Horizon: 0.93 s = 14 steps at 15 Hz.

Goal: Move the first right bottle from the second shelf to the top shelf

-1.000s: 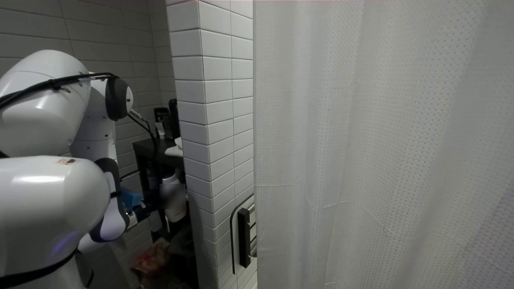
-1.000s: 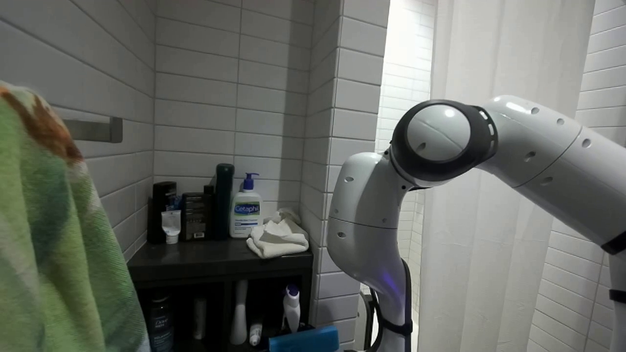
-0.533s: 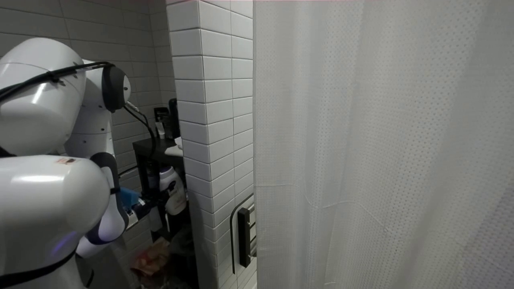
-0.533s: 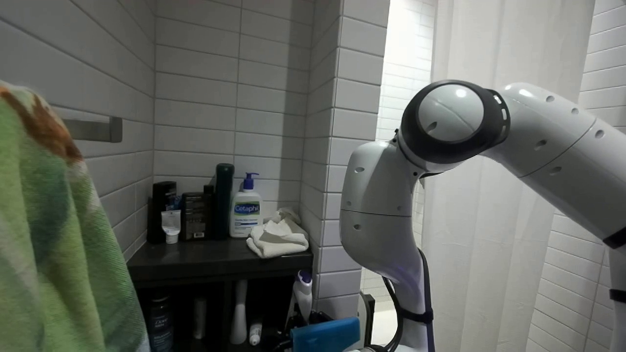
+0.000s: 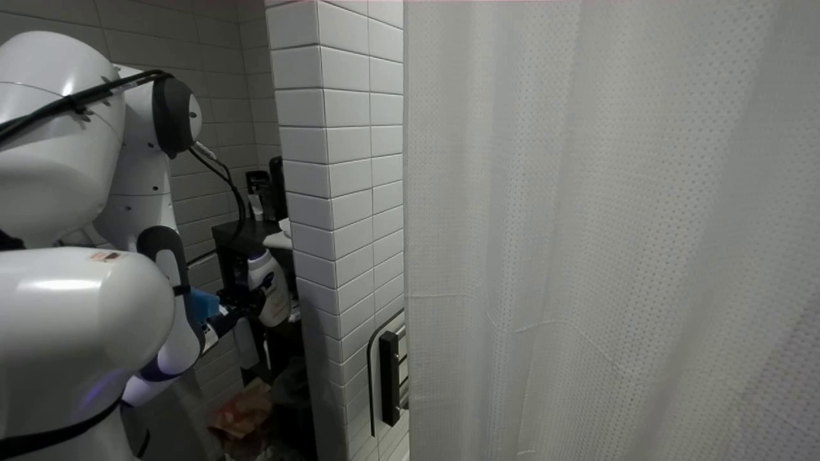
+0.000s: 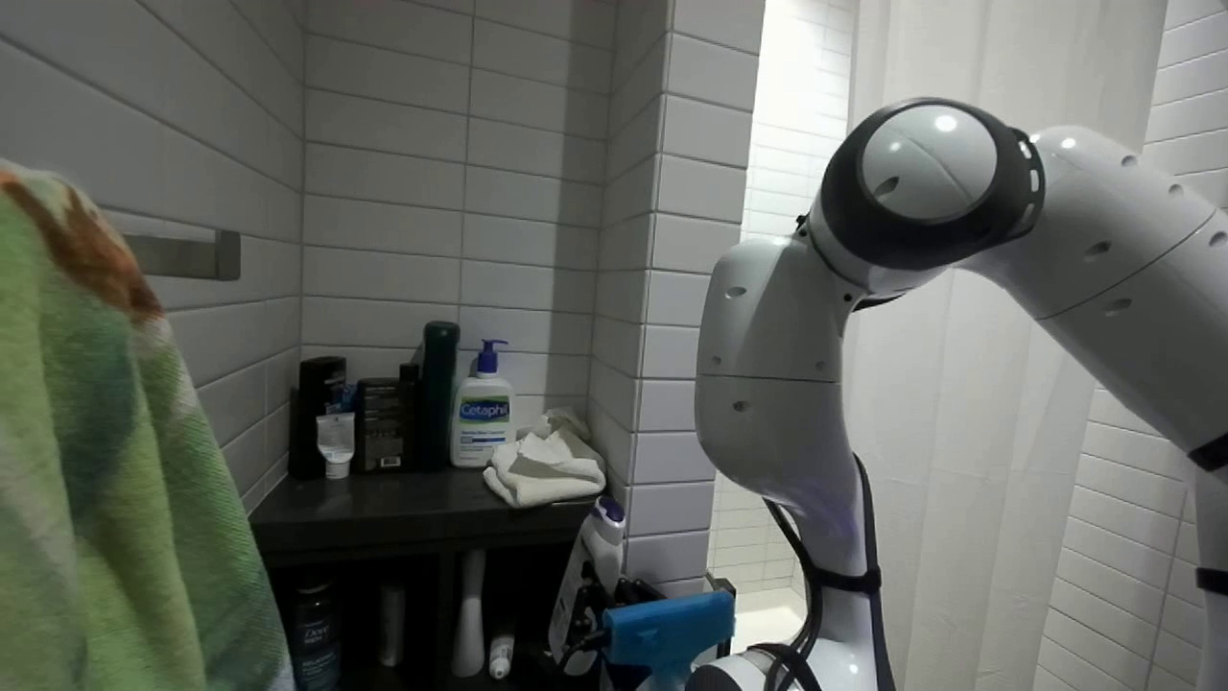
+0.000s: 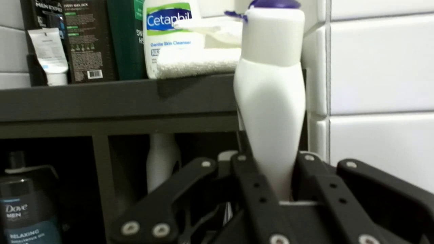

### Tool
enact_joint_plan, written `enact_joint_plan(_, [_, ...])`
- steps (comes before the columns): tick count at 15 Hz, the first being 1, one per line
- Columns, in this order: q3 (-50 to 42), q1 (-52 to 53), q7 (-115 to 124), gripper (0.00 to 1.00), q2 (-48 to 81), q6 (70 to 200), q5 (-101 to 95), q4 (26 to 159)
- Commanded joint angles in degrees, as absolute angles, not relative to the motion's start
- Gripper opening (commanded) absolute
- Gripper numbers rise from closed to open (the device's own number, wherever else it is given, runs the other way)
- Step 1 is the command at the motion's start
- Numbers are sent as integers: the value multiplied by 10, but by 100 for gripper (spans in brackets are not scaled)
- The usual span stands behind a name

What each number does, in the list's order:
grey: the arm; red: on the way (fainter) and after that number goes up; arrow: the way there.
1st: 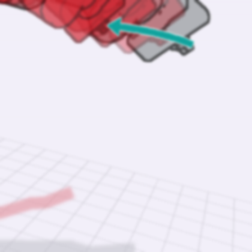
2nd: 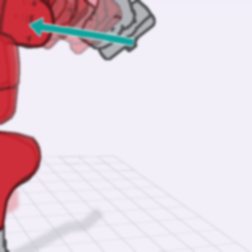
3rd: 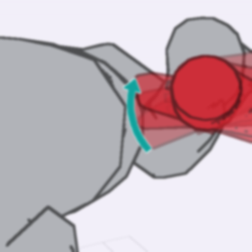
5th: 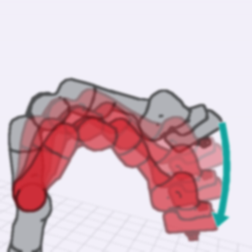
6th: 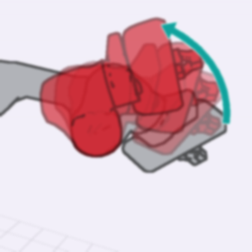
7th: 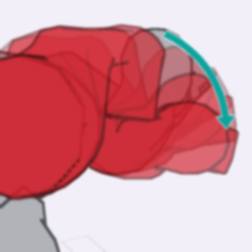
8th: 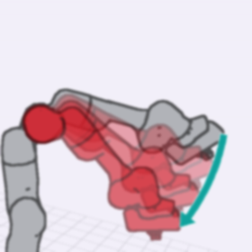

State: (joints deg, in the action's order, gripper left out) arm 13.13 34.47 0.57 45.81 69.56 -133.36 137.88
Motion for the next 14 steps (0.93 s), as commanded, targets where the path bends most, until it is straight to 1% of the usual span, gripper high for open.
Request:
enact_joint_plan(1, [144, 312, 29, 6, 366, 702, -1380, 1451])
enact_joint_plan(8, [159, 255, 53, 6, 258, 768, -1462, 1499])
enact_joint_plan(14, [197, 254, 39, 6, 202, 856, -1489, 1475])
